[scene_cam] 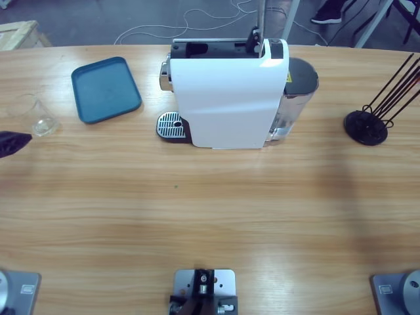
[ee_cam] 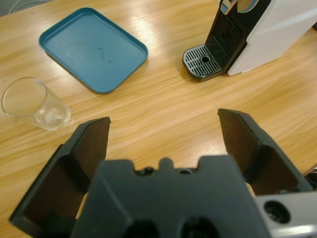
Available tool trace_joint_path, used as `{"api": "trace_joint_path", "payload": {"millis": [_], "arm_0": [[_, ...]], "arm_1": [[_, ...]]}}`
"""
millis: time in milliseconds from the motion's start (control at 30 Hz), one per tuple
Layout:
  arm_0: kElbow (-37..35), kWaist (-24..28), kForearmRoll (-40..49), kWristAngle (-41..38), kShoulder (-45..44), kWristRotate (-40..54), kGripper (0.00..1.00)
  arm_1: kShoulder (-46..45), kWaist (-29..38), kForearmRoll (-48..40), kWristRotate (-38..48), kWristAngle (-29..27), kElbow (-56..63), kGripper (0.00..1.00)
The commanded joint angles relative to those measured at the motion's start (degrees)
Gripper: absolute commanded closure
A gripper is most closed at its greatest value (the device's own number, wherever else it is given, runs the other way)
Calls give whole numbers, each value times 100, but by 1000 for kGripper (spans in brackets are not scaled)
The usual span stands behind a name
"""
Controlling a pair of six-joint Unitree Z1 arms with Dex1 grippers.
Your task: Pour coffee
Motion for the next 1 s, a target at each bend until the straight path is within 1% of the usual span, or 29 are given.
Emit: {"api": "trace_joint_path", "payload": {"millis": [33,100,167,233,333,400,433,500,533,633,700,733,800,867,1000], "arm_0": [[218,-43,-69,83,-101,-52,64],[218,-43,-69,83,-100,-52,64],[218,-43,-69,83,-101,-52,64],[218,-43,-69,83,-101,-52,64],[218,-43,-69,83,-101,-52,64],[218,-43,-69,83,-101,-52,64],[218,-43,-69,83,-101,-52,64],[218,-43,-69,83,-103,-52,64],[222,-43,-69,83,-110,-52,64],[220,-43,-69,74,-119,-52,64],[213,-43,-69,44,-110,-41,48],[207,-43,-74,2,-121,-17,5],[199,-43,-79,-40,-103,18,0],[192,-43,-95,-49,-61,18,0],[192,-43,-95,-49,-63,18,0]], "arm_1": [[-619,72,1706,-323,9,-1803,1000],[-740,156,2082,-374,-5,-2109,1000],[-918,458,2328,-469,16,-2237,1000],[-1026,998,2544,-584,65,-2247,1000],[-1056,2102,2857,-830,185,-2147,1000],[-984,2882,2904,-1107,573,-2075,1000],[-882,3315,2910,-1332,956,-2051,1000],[-654,3795,2894,-1767,1638,-2061,1000],[-503,3979,2871,-1941,1849,-2077,1000],[81,4345,2892,-2586,2197,-2362,1000],[577,4510,2982,-2892,2232,-2722,1000],[823,4561,3024,-3057,2238,-2914,1000],[1334,4588,3061,-3357,2266,-3358,1000],[1754,4588,3150,-3567,2210,-3837,1000],[2716,4588,3796,-3772,1877,-5074,1000]]}}
